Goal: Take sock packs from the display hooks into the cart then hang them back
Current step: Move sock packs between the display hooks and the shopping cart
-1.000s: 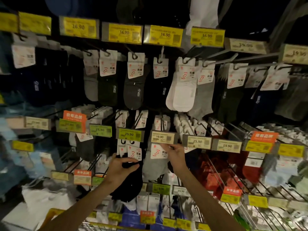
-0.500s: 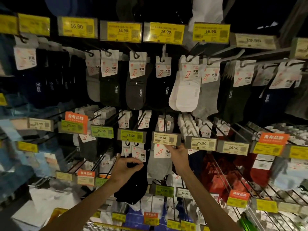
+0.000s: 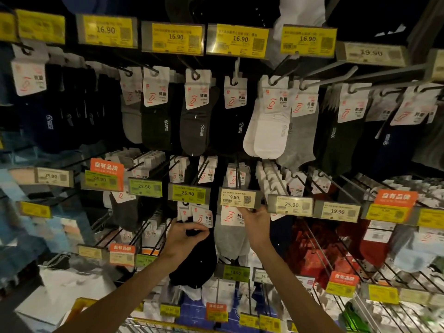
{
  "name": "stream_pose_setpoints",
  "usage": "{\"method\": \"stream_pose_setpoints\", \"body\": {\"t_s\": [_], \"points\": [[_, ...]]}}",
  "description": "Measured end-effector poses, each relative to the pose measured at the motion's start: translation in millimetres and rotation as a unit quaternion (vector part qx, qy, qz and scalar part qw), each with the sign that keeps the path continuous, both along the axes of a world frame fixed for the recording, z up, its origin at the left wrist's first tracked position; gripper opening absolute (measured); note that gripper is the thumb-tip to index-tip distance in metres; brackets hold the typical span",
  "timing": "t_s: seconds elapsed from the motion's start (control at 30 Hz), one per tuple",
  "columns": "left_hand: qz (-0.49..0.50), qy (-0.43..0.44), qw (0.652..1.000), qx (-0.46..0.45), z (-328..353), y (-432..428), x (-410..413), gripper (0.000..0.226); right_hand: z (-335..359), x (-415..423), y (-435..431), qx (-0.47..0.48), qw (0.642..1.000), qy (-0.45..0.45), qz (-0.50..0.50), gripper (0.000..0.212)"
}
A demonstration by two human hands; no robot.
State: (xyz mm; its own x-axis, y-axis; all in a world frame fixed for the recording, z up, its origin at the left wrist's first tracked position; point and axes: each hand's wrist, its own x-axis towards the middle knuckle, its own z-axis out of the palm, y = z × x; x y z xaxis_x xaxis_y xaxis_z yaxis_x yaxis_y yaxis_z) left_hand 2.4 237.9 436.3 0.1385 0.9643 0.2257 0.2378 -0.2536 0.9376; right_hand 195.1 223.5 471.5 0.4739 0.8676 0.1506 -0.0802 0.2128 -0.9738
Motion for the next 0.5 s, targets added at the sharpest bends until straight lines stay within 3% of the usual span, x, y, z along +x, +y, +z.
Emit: {"method": "stream_pose_setpoints", "body": {"t_s": [0.2, 0.37, 0.5], "points": [[0.005, -0.01, 1.0, -0.007, 0.5, 0.7, -4.1, 0.023, 5.7, -2.1, -2.0, -0.016, 0.999, 0.027, 0.011, 0.018], [0.008, -0.016, 1.0, -0.011, 1.5, -2.6, -2.8, 0.03, 5.9, 5.3, -4.9, -0.034, 0.995, 0.067, 0.062, 0.022], [-0.002, -0.013, 1.0, -0.025, 2.7, -2.4, -0.3, 0.028, 7.9, 11.3, -3.9, -0.05, 0.995, 0.028, 0.086, 0.024]]}}
